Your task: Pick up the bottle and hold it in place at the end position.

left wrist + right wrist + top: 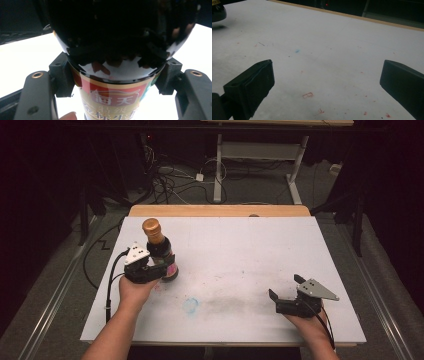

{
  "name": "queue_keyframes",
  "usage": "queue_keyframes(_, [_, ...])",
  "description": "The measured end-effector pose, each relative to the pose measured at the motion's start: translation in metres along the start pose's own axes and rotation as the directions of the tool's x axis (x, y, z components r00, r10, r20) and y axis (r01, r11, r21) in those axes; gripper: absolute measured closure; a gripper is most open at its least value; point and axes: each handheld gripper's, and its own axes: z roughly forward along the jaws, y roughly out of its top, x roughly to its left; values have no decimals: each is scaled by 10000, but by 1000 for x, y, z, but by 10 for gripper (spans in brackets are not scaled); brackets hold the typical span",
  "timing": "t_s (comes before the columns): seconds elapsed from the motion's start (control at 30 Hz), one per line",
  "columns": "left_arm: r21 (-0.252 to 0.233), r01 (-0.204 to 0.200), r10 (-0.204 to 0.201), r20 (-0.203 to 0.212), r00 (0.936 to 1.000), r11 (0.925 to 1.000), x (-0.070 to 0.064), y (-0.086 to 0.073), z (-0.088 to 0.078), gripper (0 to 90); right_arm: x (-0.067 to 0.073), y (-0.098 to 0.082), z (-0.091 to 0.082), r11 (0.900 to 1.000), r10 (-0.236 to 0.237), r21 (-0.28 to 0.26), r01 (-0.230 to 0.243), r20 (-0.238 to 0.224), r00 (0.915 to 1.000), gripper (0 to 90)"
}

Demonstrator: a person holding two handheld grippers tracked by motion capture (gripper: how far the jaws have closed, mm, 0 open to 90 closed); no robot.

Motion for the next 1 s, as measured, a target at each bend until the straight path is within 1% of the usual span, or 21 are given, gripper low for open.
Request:
queue_keyframes(0.03, [142,-17,15,177,9998,9999,-6,-3,7,294,0,0,0,10000,-5,-12,5,-10,10000,3])
queue_keyframes(0.07, [142,-17,15,177,9998,9999,-6,-3,7,294,0,0,0,10000,-5,-12,5,-10,10000,3])
queue_keyframes(0.23, [351,-106,90,478,9988,9993,-20,-11,23,294,-1,0,-1,10000,54,-40,-54,-5,10000,3])
queue_keyframes(0.3, [512,-72,33,766,9971,9987,-30,-16,35,294,-1,0,-1,10000,44,-72,-44,-14,10000,3])
queue_keyframes(0.33, [512,-72,33,766,9971,9987,-30,-16,35,294,-1,0,-1,10000,44,-72,-44,-14,10000,3])
queue_keyframes(0.53, [752,-62,-28,1186,9929,9971,-47,-27,56,293,-3,0,-3,9999,61,-104,-62,-33,10000,3])
queue_keyframes(0.6, [899,-83,-36,1322,9912,9959,-52,-30,62,293,-3,0,-3,9999,96,-104,-97,-15,10000,3])
queue_keyframes(0.73, [1082,-81,-98,1640,9864,9941,-62,-37,71,293,-4,-1,-4,9998,145,-118,-146,-20,9999,3])
queue_keyframes(0.83, [1168,-15,-214,1951,9805,9932,-68,-41,76,292,-4,-1,-4,9998,131,-126,-132,-46,9999,3])
queue_keyframes(0.97, [1281,-15,-275,2242,9742,9918,-73,-47,82,292,-4,-1,-4,9998,106,-152,-107,-52,9999,3])
queue_keyframes(1.0, [1315,-60,-246,2302,9728,9913,-74,-48,83,291,-4,-1,-5,9998,165,-130,-166,-51,9999,3])
